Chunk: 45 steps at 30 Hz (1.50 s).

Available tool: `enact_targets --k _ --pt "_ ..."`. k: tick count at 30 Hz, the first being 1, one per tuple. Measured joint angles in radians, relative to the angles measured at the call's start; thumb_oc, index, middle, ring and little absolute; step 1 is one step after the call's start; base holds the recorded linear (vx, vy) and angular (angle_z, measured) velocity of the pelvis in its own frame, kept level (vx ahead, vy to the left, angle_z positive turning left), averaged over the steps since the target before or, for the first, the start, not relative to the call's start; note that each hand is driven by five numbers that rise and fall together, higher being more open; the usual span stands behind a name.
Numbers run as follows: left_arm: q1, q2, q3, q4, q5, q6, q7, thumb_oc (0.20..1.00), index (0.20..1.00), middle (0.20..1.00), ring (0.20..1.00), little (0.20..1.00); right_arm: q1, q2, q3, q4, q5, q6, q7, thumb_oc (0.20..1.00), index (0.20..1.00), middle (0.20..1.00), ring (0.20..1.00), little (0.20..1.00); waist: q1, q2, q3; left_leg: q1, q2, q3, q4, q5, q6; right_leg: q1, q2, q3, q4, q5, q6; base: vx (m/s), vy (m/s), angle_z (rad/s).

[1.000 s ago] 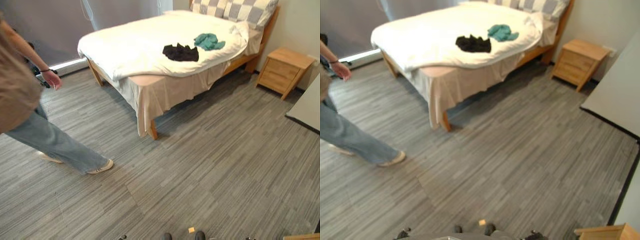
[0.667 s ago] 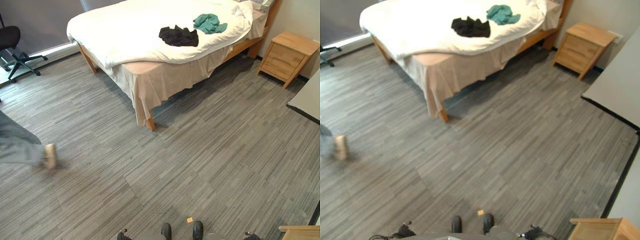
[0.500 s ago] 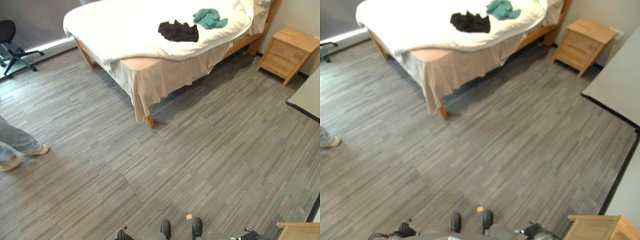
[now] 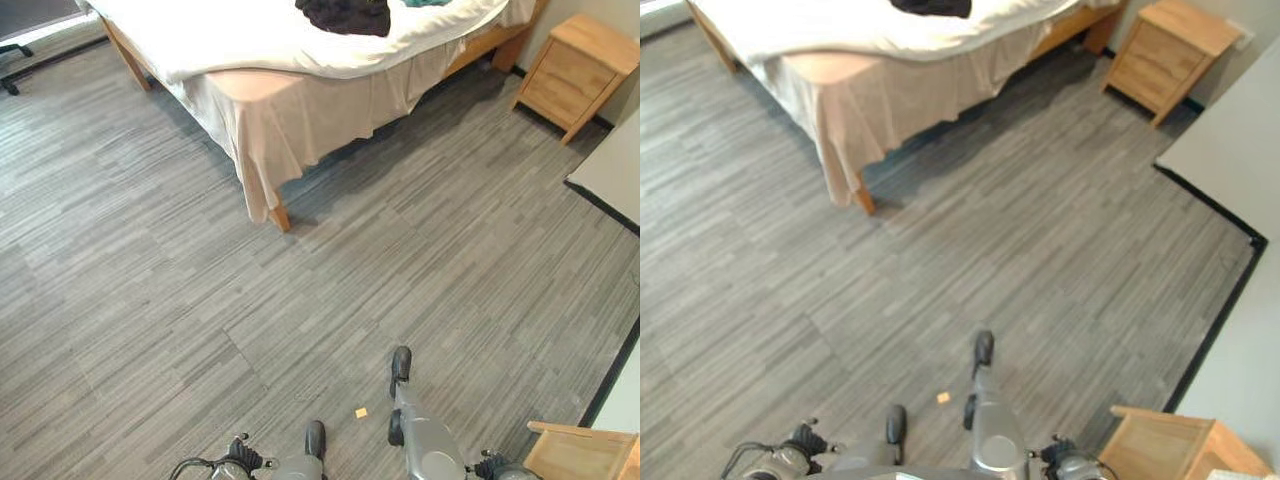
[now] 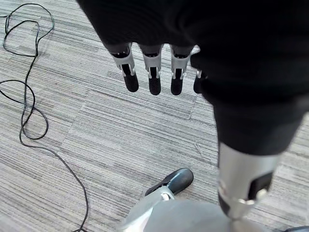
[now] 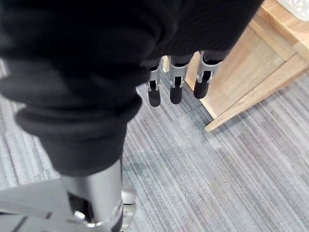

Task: Tidy up the quilt and then pick up the clothes from the bed and put them into the laundry hamper.

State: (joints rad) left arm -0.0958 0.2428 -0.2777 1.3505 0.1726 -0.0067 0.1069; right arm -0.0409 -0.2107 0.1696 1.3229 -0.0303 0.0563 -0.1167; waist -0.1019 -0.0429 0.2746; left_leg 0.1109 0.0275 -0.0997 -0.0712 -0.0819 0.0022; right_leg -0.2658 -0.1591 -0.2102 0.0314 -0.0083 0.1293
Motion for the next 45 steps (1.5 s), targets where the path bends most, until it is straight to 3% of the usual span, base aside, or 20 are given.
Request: enact_targets --k 2,3,5,6,7,8,10,13,15,17,19,20,23,26,30,34,40,42,43,45 --pt "0.03 -0.004 0.004 0.002 0.007 -0.006 -0.001 1.0 1.0 1.0 1.0 1.0 0.019 -0.005 -0.007 0.026 -0.004 0.014 0.0 1.0 1.0 1.0 1.0 1.0 -0.009 0.035 0.001 0.019 0.05 0.008 0.118 -0.048 -0.069 0.034 0.056 0.0 0.063 0.019 -0.02 0.61 -0.188 0.21" --pt "0.046 -0.004 0.011 0.0 0.006 -0.002 0.001 1.0 1.0 1.0 1.0 1.0 0.048 -0.006 -0.002 0.032 -0.009 0.016 0.005 1.0 1.0 1.0 1.0 1.0 0.007 0.032 -0.02 -0.052 0.059 0.008 0.37 -0.07 -0.103 0.098 0.082 0.01 0.031 0.034 -0.057 0.42 -0.205 -0.17" --pt "0.07 -0.013 0.012 -0.085 -0.001 0.001 0.015 1.0 1.0 1.0 1.0 1.0 0.062 -0.036 -0.002 -0.007 -0.008 0.012 -0.011 1.0 1.0 1.0 1.0 1.0 0.026 0.043 -0.047 -0.31 0.046 -0.056 0.909 0.107 -0.179 0.16 0.117 -0.009 -0.002 0.046 -0.128 0.38 -0.198 -0.39" --pt "0.046 -0.019 0.022 -0.078 -0.004 -0.005 0.017 1.0 1.0 1.0 1.0 1.0 0.033 -0.049 0.014 -0.015 -0.008 0.009 -0.011 1.0 1.0 1.0 1.0 1.0 0.056 0.047 -0.042 -0.427 0.033 -0.053 1.109 0.173 -0.17 0.192 0.128 -0.016 -0.012 0.074 -0.209 0.72 -0.173 -0.45" --pt "0.037 -0.02 0.041 -0.088 -0.016 -0.005 0.019 1.0 1.0 1.0 1.0 1.0 -0.007 -0.048 0.025 -0.016 -0.008 0.012 -0.014 1.0 1.0 1.0 1.0 1.0 0.06 0.038 -0.046 -0.51 0.017 -0.028 1.143 0.16 -0.145 0.223 0.133 -0.011 -0.025 0.045 -0.229 0.82 -0.042 -0.42" --pt "0.031 -0.012 0.041 -0.085 -0.016 -0.006 0.023 1.0 1.0 1.0 1.0 1.0 -0.027 -0.042 0.038 -0.014 -0.008 0.011 -0.015 1.0 1.0 1.0 1.0 1.0 0.067 0.022 -0.039 -0.545 0.017 0.019 1.119 0.132 -0.111 0.251 0.133 -0.005 -0.049 0.041 -0.225 0.77 0.068 -0.25" --pt "0.008 0.009 0.033 -0.12 -0.051 -0.014 0.039 1.0 1.0 1.0 1.0 1.0 -0.071 -0.028 0.061 -0.009 -0.007 0.011 -0.021 1.0 1.0 1.0 1.0 1.0 0.11 -0.017 -0.023 -0.548 0.007 0.15 0.68 0.074 -0.061 0.361 0.136 0.004 -0.118 0.012 -0.186 0.63 0.164 -0.16" --pt "0.037 -0.001 0.033 -0.133 -0.054 -0.017 0.048 1.0 1.0 1.0 1.0 1.0 -0.089 -0.05 0.08 -0.011 -0.001 -0.011 -0.042 1.0 1.0 1.0 1.0 1.0 0.139 0.013 -0.029 -0.477 -0.009 0.17 0.128 0.174 -0.054 0.474 0.191 -0.016 -0.114 -0.043 -0.15 0.6 0.141 -0.3" --pt "0.05 -0.005 0.043 -0.119 -0.054 -0.016 0.047 1.0 1.0 1.0 1.0 1.0 -0.095 -0.051 0.082 -0.012 0.0 -0.014 -0.049 1.0 1.0 1.0 1.0 1.0 0.149 0.006 -0.043 -0.47 -0.015 0.218 0.1 0.206 -0.015 0.527 0.19 -0.027 -0.114 -0.094 -0.124 0.59 0.117 -0.36" --pt "0.074 -0.016 0.05 -0.07 -0.053 -0.009 0.046 1.0 1.0 1.0 1.0 1.0 -0.058 -0.056 0.086 -0.004 -0.005 -0.013 -0.052 1.0 1.0 1.0 1.0 1.0 0.145 -0.001 -0.073 -0.394 -0.031 0.232 0.118 0.143 0.06 0.606 0.209 -0.009 -0.097 -0.146 -0.087 0.52 0.198 -0.25" --pt "0.057 -0.006 0.048 -0.016 -0.05 -0.003 0.046 1.0 1.0 1.0 1.0 1.0 -0.04 -0.034 0.115 0.007 -0.013 -0.011 -0.05 1.0 1.0 1.0 1.0 1.0 0.135 -0.004 -0.083 -0.369 -0.013 0.217 0.14 0.223 0.091 0.523 0.178 -0.039 0.183 -0.234 -0.055 0.32 0.178 0.04" --pt "0.059 0.019 0.042 -0.011 -0.05 -0.001 0.047 1.0 1.0 1.0 1.0 1.0 -0.024 -0.005 0.115 0.004 -0.03 -0.008 -0.043 1.0 1.0 1.0 1.0 1.0 0.128 -0.032 -0.092 -0.301 -0.03 0.217 0.081 0.249 0.108 0.361 0.104 -0.059 0.54 -0.241 -0.056 0.4 0.184 0.16" --pt "0.011 0.033 0.038 -0.008 -0.05 0.009 0.048 1.0 1.0 1.0 1.0 1.0 -0.013 -0.002 0.11 -0.017 -0.046 -0.007 -0.044 1.0 1.0 1.0 1.0 1.0 0.098 -0.044 -0.085 -0.201 -0.088 0.156 0.025 0.196 0.153 0.189 0.026 -0.037 0.745 -0.246 -0.038 0.46 -0.01 0.51" --pt "-0.029 0.035 0.045 -0.019 -0.051 -0.008 0.057 1.0 1.0 1.0 1.0 1.0 -0.019 -0.008 0.104 -0.041 -0.044 -0.005 -0.051 1.0 1.0 1.0 1.0 1.0 0.085 0.003 -0.059 -0.092 -0.099 0.086 -0.011 0.168 0.113 0.127 0.011 -0.068 0.338 -0.241 -0.05 0.36 -0.122 1.02" --pt "-0.05 0.04 0.067 -0.005 -0.067 -0.004 0.058 1.0 1.0 1.0 1.0 1.0 -0.033 -0.022 0.141 -0.054 -0.054 -0.008 -0.05 1.0 1.0 1.0 1.0 1.0 0.063 0.026 -0.053 -0.064 -0.105 -0.118 0.045 0.065 0.049 0.111 0.073 0.138 -0.086 -0.044 -0.029 0.44 -0.262 1.22" --pt "0.011 0.032 0.109 -0.041 -0.127 -0.021 0.06 1.0 1.0 1.0 1.0 1.0 -0.034 -0.006 0.11 -0.02 -0.08 0.016 -0.036 1.0 1.0 1.0 1.0 1.0 0.073 -0.004 -0.055 0.024 -0.145 -0.132 0.056 0.036 0.002 0.164 0.057 0.115 -0.115 0.212 -0.093 0.22 -0.173 1.41" --pt "0.092 0.013 0.268 -0.323 -0.36 -0.053 0.085 1.0 1.0 1.0 1.0 1.0 -0.099 -0.057 0.029 -0.1 -0.082 0.004 -0.059 1.0 1.0 1.0 1.0 1.0 0.107 0.008 0.006 -0.127 0.048 0.203 0.068 0.017 -0.086 0.228 0.028 -0.021 -0.114 0.135 -0.139 0.12 -0.07 0.82" --pt "0.274 0.018 0.345 -0.691 -0.492 -0.081 0.1 1.0 1.0 1.0 1.0 1.0 -0.074 -0.065 0.009 -0.141 -0.082 -0.013 -0.071 1.0 1.0 1.0 1.0 1.0 0.109 0.033 0.006 -0.086 0.085 0.195 -0.02 0.077 -0.08 0.254 0.062 -0.008 -0.114 0.127 -0.127 0.13 -0.036 -0.29" --pt "0.299 0.037 0.346 -0.794 -0.508 -0.12 0.119 1.0 1.0 1.0 1.0 1.0 -0.04 -0.09 -0.006 -0.143 -0.083 -0.016 -0.084 1.0 1.0 1.0 1.0 1.0 0.11 0.088 -0.001 -0.083 0.103 0.181 -0.017 0.128 -0.072 0.265 0.098 -0.011 -0.116 0.116 -0.111 0.11 -0.032 -0.2" --pt "0.272 0.072 0.368 -0.853 -0.508 -0.148 0.14 1.0 1.0 1.0 1.0 1.0 -0.01 -0.1 -0.004 -0.132 -0.086 -0.013 -0.087 1.0 1.0 1.0 1.0 1.0 0.108 0.108 0.001 -0.087 0.108 0.176 -0.013 0.129 -0.09 0.263 0.097 -0.013 -0.119 0.107 -0.09 0.05 -0.019 -0.04"
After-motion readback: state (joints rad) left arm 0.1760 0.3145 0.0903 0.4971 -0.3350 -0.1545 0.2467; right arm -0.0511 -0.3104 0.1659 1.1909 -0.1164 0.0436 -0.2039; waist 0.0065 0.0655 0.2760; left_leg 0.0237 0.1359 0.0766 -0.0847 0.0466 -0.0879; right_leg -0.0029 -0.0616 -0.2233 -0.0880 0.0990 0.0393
